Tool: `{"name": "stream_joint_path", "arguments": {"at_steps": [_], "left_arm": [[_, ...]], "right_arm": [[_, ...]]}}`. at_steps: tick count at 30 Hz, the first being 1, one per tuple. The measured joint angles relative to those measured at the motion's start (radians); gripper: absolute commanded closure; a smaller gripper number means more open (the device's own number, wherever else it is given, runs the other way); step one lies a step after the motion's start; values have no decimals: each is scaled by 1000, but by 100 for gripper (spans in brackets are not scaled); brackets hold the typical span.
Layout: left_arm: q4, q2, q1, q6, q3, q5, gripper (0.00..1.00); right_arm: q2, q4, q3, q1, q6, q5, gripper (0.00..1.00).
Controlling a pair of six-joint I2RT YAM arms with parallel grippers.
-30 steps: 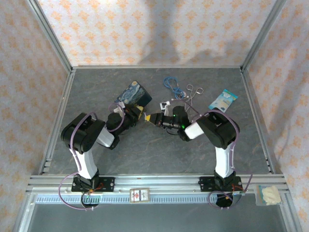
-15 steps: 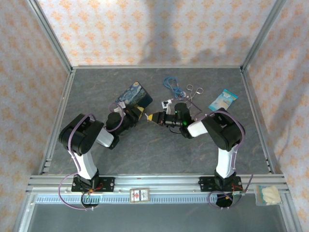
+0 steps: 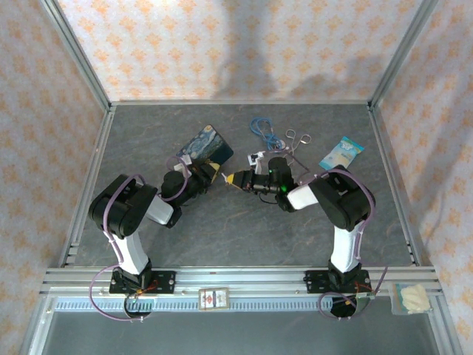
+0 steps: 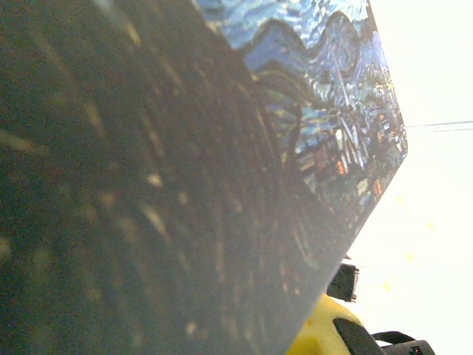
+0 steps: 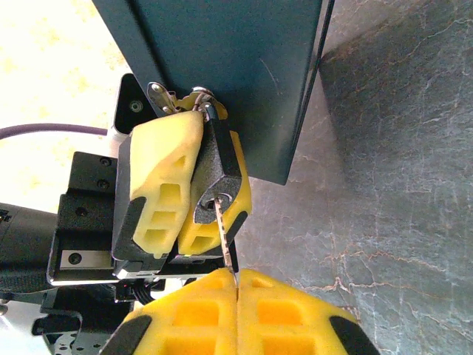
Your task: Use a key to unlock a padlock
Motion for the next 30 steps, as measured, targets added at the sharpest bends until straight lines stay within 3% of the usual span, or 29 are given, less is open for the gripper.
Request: {"name": "stream_joint_path", "arguments": {"at_steps": [30], "left_arm": [[-19, -4, 4, 15, 7, 11, 100]], "right_arm": [[0, 75, -23, 2, 32, -4, 100]]}}
